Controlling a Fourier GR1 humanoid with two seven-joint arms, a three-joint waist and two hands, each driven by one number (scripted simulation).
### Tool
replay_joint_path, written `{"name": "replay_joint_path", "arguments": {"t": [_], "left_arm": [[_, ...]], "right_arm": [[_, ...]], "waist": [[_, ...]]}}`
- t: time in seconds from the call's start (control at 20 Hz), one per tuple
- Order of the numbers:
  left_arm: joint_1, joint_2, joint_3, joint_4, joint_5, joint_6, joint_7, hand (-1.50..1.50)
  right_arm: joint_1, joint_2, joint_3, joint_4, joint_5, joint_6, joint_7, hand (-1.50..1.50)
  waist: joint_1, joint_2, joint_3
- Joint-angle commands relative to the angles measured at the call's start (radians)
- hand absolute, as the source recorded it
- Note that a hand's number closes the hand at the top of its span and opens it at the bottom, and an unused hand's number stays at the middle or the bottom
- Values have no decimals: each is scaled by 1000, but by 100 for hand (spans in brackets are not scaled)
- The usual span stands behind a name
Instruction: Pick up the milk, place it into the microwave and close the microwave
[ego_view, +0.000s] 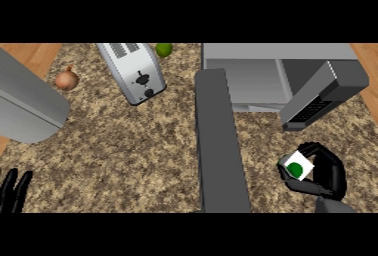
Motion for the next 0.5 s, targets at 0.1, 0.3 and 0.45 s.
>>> {"name": "replay_joint_path", "arguments": {"t": [0.1, 0.3, 0.45], "left_arm": [[-24, -4, 5, 16, 1, 3, 6, -150], [-28, -18, -15, -13, -3, 46, 50, -150], [-24, -16, 28, 2, 12, 16, 34, -150]], "right_arm": [[-23, -39, 65, -63, -21, 189, 57, 150], [37, 17, 109, -181, 8, 141, 73, 150], [8, 11, 129, -320, 28, 67, 242, 150]], "waist": [[-7, 0, 0], [-8, 0, 0], [-6, -1, 0]]}}
